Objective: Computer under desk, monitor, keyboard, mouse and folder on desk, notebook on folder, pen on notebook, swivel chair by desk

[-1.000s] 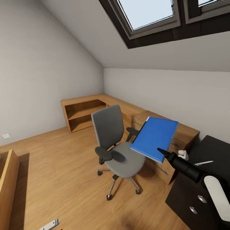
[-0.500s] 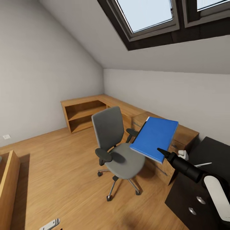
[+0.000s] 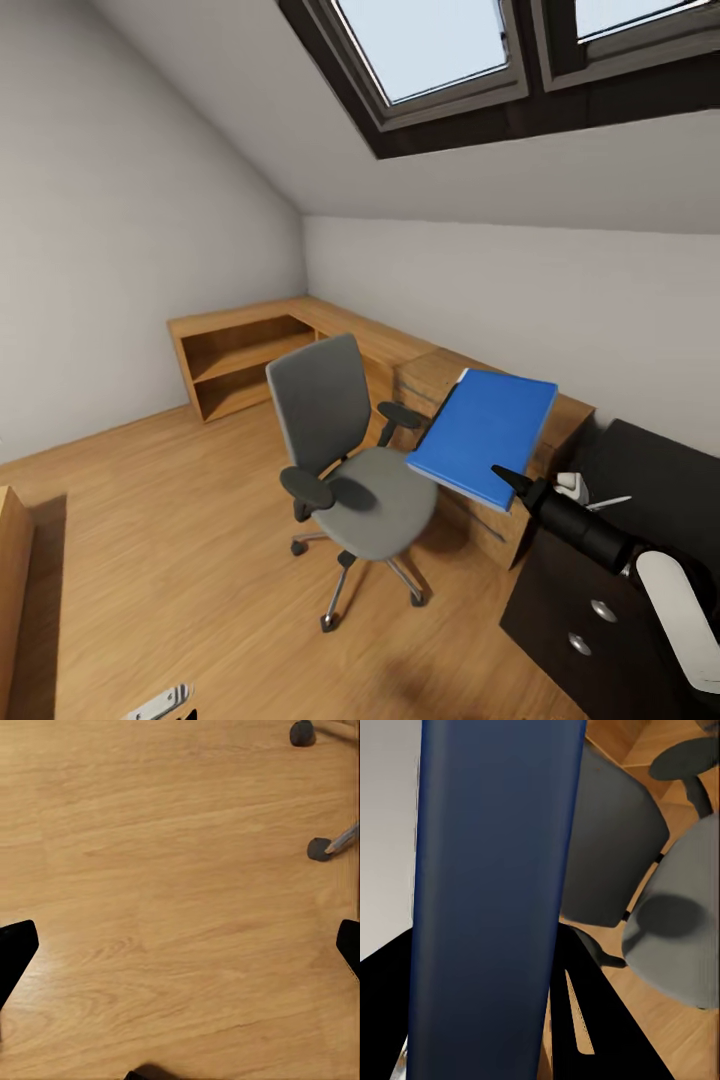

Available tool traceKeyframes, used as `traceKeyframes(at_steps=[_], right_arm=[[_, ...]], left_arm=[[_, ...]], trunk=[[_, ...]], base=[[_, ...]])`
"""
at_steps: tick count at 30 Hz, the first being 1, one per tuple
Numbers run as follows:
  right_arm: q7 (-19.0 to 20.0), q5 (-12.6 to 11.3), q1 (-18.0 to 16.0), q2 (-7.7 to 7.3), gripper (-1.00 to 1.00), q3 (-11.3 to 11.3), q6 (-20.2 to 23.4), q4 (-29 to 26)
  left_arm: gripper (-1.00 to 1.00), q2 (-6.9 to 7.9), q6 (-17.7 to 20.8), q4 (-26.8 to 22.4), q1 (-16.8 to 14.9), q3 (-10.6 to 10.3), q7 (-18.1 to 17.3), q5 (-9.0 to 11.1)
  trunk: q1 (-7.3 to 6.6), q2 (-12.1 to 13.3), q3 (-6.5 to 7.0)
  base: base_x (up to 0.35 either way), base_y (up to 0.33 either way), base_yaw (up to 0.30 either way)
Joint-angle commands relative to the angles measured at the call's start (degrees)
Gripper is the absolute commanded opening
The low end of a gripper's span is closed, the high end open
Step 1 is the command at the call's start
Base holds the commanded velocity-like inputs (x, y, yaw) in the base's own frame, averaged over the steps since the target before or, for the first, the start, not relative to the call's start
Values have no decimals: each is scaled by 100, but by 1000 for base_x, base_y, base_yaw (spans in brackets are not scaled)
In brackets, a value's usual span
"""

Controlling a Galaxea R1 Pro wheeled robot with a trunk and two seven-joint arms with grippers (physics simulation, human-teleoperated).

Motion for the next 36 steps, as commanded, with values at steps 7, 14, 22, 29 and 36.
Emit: traceKeyframes(at_steps=[7, 14, 22, 29, 36], right_arm=[[36, 23, -7, 2, -100, -11, 25, 27], [36, 23, -7, -4, -100, -15, 25, 38], [36, 23, -7, -6, -100, -72, 17, 40], [30, 23, -7, -2, -100, -180, -5, 143], [27, 23, -7, -5, -100, -201, -10, 151]], left_arm=[[100, 1, -70, 34, 1, -32, 21, 59], [100, 1, -92, 137, 1, -43, 21, 52], [100, 1, -93, 143, 1, -44, 21, 51], [100, 1, -93, 144, 1, -44, 21, 51], [100, 1, -93, 144, 1, -44, 21, 51]], trunk=[[0, -4, -6], [0, -4, -6], [0, -4, -6], [0, -4, -6], [0, -4, -6]], base=[[0, 0, -268], [0, 0, -269], [0, 0, -269], [0, 0, -282], [0, 0, -298]])
